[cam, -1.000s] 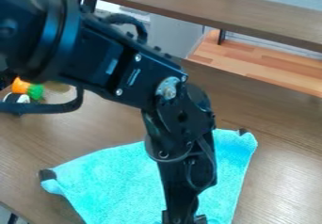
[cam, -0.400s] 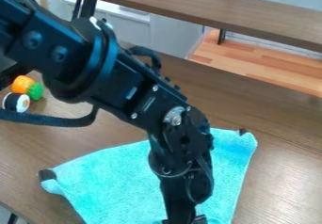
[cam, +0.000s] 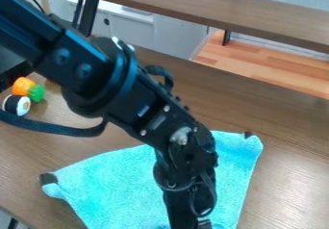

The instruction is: Unfold the cloth from bottom right to top left

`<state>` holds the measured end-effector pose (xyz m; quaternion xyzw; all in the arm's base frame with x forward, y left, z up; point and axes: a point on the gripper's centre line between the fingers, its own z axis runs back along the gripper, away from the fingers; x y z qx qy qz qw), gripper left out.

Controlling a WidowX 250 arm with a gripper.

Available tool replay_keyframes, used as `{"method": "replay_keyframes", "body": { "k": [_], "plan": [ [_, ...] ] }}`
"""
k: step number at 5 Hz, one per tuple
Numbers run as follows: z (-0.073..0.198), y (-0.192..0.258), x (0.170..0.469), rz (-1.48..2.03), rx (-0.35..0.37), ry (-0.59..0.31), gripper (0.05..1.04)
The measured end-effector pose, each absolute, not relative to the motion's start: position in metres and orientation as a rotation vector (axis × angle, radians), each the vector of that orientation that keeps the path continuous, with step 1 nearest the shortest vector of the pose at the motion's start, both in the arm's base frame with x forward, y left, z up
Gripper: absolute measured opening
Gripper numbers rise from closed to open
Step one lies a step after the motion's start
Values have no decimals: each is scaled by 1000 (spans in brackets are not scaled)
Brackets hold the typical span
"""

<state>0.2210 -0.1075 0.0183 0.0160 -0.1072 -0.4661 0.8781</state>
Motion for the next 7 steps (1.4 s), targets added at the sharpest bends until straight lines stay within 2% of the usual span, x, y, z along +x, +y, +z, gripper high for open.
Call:
{"method": "replay_keyframes", "body": {
  "k": [1, 2, 3, 4, 5, 7],
  "plan": [
    [8, -108, 221, -981, 46, -206, 949],
    [-1, -111, 217, -983, 45, -181, 719],
    [-5, -113, 218, -985, 41, -180, 394],
    [-5, -115, 216, -988, 25, -175, 186],
    [3, -115, 215, -1005, -18, -184, 77],
    [36, -79, 235, -915, -114, -233, 59]
  ]
}}
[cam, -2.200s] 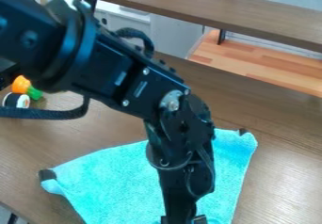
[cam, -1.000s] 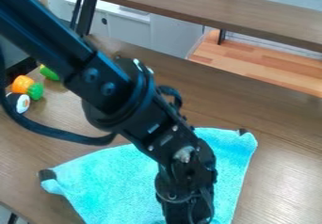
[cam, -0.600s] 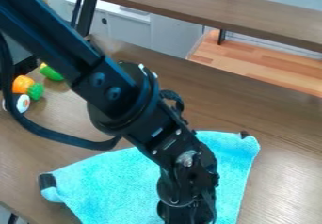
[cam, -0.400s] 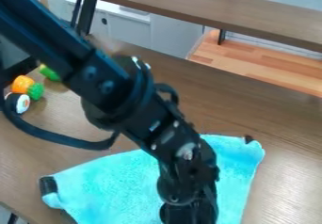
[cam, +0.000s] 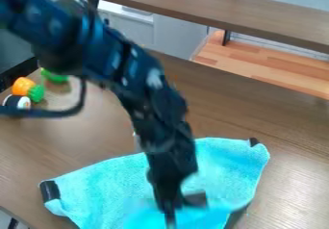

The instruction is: Unfold the cloth from bottom right to top left

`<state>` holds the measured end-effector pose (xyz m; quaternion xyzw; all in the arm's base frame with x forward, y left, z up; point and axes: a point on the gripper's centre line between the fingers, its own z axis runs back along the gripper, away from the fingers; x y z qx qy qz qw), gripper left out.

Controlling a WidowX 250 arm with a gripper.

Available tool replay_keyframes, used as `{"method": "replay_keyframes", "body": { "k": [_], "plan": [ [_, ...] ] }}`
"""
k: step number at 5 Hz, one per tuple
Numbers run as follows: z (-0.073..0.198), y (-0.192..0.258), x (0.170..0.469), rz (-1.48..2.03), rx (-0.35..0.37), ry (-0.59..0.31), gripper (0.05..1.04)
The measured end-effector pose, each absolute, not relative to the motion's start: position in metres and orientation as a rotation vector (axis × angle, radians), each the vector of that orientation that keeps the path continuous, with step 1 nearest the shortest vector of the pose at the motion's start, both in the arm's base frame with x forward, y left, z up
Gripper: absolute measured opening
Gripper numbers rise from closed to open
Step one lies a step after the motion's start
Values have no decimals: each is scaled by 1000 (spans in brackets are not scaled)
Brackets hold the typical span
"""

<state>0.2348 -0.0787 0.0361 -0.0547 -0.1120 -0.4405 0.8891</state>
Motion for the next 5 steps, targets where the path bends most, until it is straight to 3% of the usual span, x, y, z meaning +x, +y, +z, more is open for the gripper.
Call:
{"method": "replay_keyframes", "body": {
  "k": [1, 5],
  "plan": [
    [40, -59, 250, -869, -128, -219, 59],
    [33, 6, 326, -661, -60, -156, 59]
  ]
}}
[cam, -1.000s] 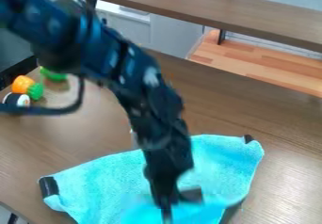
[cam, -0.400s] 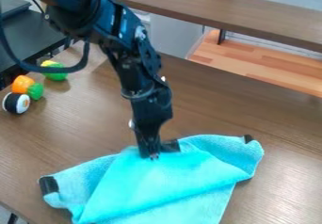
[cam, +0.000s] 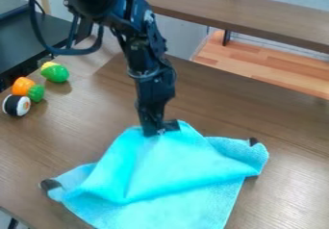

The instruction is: Unfold the cloth from bottom right to top left

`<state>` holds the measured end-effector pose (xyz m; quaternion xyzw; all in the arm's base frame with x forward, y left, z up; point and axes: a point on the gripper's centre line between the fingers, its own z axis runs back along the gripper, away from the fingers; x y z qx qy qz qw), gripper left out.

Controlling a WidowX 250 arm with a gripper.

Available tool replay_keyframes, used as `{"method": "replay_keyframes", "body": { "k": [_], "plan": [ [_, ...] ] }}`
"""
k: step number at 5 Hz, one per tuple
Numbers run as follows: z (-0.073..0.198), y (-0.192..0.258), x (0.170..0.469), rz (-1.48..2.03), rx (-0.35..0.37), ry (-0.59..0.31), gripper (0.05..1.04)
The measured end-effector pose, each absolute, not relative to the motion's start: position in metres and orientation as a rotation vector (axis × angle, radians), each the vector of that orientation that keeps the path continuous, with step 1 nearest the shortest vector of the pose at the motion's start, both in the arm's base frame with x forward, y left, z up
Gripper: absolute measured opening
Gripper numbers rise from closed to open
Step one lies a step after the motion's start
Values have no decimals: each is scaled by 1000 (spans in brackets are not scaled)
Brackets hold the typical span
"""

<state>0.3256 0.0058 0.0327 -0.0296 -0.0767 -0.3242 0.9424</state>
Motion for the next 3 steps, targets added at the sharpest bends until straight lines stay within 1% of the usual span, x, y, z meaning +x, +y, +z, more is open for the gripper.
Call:
{"method": "replay_keyframes", "body": {
  "k": [2, 3],
  "plan": [
    [37, 35, 363, -564, -46, -149, 59],
    [36, 40, 378, -547, -35, -148, 59]
  ]
}}
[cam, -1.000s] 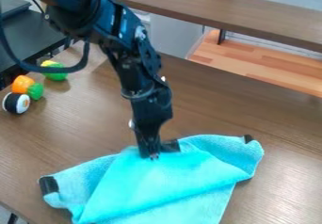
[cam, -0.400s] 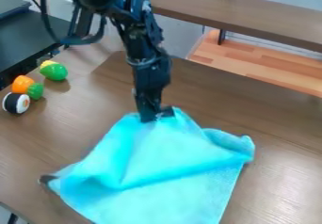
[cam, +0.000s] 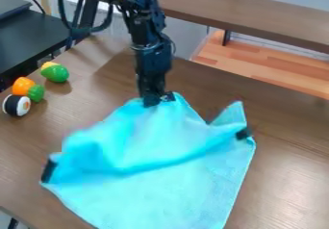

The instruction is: Unfold the cloth from bottom right to top left

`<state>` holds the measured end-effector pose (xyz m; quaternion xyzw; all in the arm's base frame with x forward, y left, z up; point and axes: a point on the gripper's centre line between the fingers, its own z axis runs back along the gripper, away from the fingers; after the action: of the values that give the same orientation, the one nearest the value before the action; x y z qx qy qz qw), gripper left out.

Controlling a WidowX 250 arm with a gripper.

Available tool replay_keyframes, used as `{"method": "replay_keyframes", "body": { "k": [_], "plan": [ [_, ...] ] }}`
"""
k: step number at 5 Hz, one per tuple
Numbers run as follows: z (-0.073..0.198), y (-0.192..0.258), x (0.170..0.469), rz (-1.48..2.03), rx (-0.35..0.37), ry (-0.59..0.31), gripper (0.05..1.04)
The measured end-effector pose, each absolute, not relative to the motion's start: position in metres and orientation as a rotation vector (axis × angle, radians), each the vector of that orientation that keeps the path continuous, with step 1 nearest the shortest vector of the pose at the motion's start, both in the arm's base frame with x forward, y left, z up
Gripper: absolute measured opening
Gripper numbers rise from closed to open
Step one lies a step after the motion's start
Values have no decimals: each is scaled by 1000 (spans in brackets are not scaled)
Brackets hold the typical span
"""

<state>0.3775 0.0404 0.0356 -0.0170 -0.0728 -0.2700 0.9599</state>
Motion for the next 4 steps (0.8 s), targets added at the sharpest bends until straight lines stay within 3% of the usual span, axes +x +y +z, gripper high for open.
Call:
{"method": "replay_keyframes", "body": {
  "k": [2, 4],
  "plan": [
    [39, 52, 395, -506, -39, -155, 59],
    [36, 62, 412, -521, 17, -174, 58]
  ]
}}
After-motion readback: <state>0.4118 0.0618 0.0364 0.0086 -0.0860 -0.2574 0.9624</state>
